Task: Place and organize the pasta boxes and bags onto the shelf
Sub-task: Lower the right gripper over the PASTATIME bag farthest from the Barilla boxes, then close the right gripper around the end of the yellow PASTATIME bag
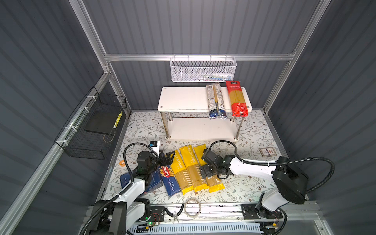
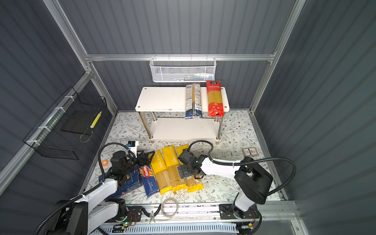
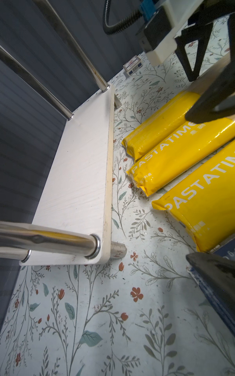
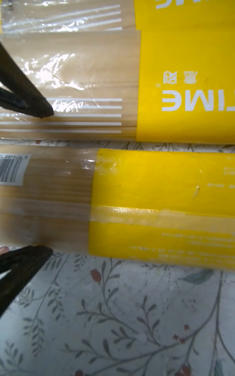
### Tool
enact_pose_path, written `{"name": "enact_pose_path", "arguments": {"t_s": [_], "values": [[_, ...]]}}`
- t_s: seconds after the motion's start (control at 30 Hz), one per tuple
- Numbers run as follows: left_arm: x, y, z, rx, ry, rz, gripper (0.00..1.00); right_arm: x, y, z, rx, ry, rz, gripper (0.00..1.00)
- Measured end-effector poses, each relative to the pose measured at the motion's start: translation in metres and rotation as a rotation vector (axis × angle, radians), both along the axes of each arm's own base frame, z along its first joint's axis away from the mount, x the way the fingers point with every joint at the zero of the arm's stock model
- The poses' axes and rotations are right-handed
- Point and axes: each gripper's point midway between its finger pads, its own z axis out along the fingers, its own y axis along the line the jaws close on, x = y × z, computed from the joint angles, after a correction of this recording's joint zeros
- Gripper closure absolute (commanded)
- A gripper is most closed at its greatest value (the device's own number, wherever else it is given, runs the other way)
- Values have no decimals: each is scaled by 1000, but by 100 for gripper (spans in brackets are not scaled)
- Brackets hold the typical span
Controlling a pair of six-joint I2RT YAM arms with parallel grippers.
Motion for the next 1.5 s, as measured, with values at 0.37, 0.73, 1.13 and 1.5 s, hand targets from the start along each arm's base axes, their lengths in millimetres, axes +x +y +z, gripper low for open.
{"name": "enact_pose_path", "arguments": {"t_s": [0.37, 0.73, 1.13, 1.5], "values": [[0, 1, 9, -2, -30, 5, 0, -2, 1, -2, 0, 12, 6, 1], [0, 1, -2, 4, 7, 7, 0, -7, -19, -17, -70, 31, -14, 1], [0, 1, -2, 4, 7, 7, 0, -8, -22, -19, -82, 39, -10, 1], [0, 1, -2, 4, 6, 7, 0, -8, -16, -26, -123, 32, 2, 1]]}}
